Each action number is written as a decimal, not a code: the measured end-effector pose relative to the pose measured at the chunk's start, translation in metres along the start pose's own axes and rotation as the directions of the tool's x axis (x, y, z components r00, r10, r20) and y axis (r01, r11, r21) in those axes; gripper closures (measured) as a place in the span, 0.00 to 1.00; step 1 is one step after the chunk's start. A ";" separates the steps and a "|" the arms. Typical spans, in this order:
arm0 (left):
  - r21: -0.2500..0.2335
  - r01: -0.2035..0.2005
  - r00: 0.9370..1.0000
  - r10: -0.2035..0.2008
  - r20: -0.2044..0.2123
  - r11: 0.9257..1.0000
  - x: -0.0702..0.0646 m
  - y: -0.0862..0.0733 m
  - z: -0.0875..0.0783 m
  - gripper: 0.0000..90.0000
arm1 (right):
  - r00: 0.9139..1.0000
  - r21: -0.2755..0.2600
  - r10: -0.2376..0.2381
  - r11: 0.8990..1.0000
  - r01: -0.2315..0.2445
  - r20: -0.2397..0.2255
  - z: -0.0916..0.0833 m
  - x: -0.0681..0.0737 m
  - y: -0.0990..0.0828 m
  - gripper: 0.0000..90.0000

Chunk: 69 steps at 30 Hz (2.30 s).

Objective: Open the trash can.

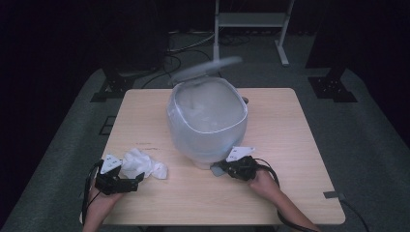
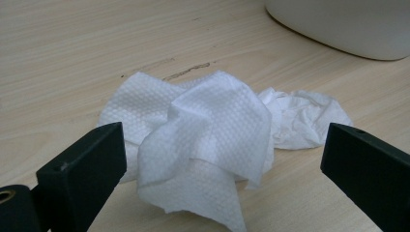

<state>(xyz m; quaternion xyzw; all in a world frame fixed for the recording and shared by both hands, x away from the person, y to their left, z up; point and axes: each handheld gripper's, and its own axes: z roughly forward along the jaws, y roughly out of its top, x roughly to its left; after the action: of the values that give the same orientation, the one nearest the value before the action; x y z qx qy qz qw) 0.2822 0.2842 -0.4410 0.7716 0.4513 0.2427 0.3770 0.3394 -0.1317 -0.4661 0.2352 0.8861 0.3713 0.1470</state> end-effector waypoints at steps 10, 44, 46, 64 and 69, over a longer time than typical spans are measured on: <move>0.048 -0.008 0.999 0.006 0.031 0.999 0.007 0.008 0.009 0.08 | 1.000 0.005 -0.016 1.000 0.016 -0.002 0.002 0.002 0.001 0.96; 0.228 -0.174 0.983 0.156 0.097 0.958 0.013 0.015 0.036 0.97 | 0.999 0.000 -0.031 1.000 0.032 -0.006 0.002 0.000 0.000 0.96; 0.213 -0.159 0.985 0.140 0.103 0.964 0.014 0.016 0.033 0.97 | 1.000 -0.002 -0.030 1.000 0.030 -0.006 0.002 0.000 0.000 0.95; 0.116 -0.145 0.972 0.120 0.202 0.983 0.021 0.037 -0.006 0.97 | 1.000 -0.001 -0.022 1.000 0.022 -0.007 0.003 0.000 0.001 0.95; 0.104 -0.149 0.966 0.123 0.228 0.983 0.022 0.045 -0.016 0.97 | 1.000 -0.001 -0.020 1.000 0.020 -0.008 0.003 0.000 0.001 0.95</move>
<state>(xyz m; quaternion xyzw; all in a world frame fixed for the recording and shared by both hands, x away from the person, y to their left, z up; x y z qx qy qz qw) 0.3045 0.2956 -0.3949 0.8441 0.3664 0.1534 0.3602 0.3408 -0.1297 -0.4676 0.2248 0.8888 0.3713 0.1471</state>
